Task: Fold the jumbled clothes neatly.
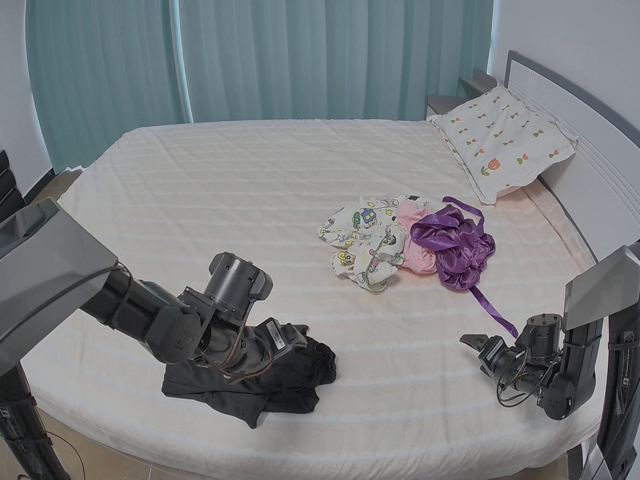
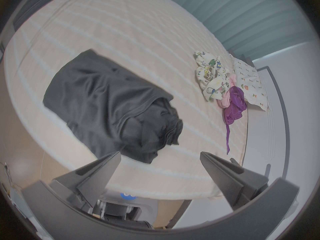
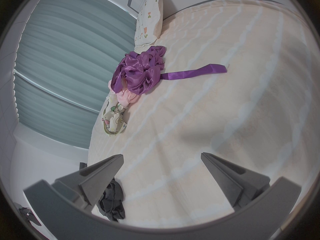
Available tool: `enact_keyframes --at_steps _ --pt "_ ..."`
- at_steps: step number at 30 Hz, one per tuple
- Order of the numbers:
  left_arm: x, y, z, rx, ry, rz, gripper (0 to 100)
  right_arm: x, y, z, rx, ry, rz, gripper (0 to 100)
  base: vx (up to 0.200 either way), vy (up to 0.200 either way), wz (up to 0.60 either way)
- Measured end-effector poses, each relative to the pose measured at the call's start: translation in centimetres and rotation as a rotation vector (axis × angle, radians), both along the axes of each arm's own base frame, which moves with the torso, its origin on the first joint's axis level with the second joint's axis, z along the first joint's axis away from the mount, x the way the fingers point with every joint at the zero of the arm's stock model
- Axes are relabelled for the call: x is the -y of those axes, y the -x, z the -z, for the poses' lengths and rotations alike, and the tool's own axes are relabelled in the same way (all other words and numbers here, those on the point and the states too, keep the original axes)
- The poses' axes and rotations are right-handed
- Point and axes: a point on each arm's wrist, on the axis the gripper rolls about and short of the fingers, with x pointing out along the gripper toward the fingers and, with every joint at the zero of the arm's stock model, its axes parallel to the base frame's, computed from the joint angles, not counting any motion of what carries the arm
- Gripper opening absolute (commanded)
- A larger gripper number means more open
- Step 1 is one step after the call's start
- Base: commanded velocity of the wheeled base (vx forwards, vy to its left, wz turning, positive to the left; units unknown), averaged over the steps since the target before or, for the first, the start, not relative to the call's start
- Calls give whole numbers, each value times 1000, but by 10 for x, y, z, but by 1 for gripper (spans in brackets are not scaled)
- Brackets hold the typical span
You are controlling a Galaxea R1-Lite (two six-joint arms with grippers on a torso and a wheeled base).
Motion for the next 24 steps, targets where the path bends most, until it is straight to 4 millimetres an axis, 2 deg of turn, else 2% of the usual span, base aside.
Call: enact_keyframes --at_steps 3,10,20,24 --pt "-10 8 -1 -35 25 -36 100 0 1 0 -3 0 0 100 0 0 0" --pt "-29 14 -8 -58 67 -102 100 0 1 0 -2 1 -1 100 0 0 0" --pt "-63 14 -11 -26 196 -134 100 -2 -1 -1 8 7 -4 100 0 200 0" --pt "-79 16 -7 6 221 -171 100 -9 -3 -4 34 17 -32 100 0 200 0"
